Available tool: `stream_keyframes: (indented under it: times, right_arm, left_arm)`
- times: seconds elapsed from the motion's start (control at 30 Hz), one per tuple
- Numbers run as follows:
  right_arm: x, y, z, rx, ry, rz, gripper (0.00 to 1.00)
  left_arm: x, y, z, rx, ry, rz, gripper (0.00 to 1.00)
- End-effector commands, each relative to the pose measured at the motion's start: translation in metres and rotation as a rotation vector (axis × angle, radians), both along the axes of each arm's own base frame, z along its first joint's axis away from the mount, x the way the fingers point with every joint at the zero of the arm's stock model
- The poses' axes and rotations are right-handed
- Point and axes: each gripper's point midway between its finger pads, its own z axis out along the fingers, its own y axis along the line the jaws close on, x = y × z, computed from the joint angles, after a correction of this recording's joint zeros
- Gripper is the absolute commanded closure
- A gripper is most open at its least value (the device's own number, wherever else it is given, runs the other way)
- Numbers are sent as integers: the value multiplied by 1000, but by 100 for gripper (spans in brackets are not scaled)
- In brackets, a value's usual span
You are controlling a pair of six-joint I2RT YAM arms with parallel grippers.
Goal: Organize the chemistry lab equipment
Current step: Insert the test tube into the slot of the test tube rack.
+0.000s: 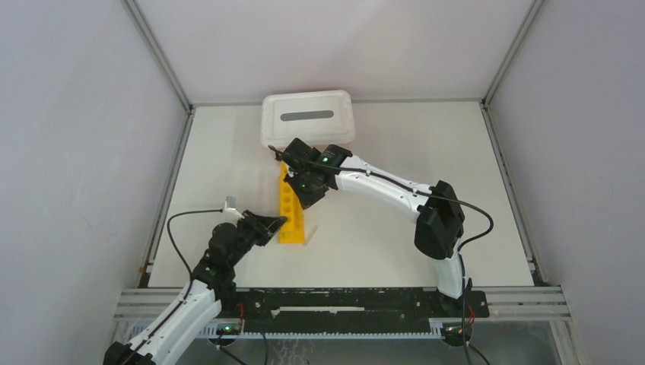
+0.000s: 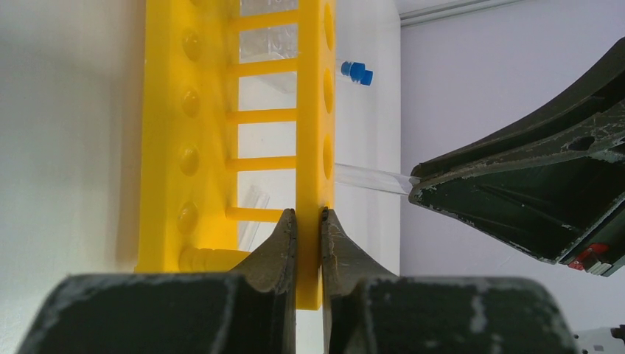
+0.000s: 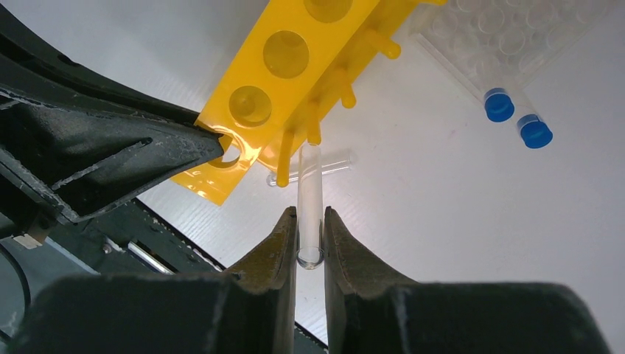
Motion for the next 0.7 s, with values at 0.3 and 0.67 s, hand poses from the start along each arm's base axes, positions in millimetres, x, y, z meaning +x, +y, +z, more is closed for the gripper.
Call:
stream_keyframes:
  times: [0.3,0.67]
  right_arm:
    - [22,10,9,40,-68,-20,95]
    - [24,9,18,53,-89,-29,96]
  left_arm:
    - [-40,6,-87,94,176,-71,90]
    - [-39,7,-87,96,177,-66,90]
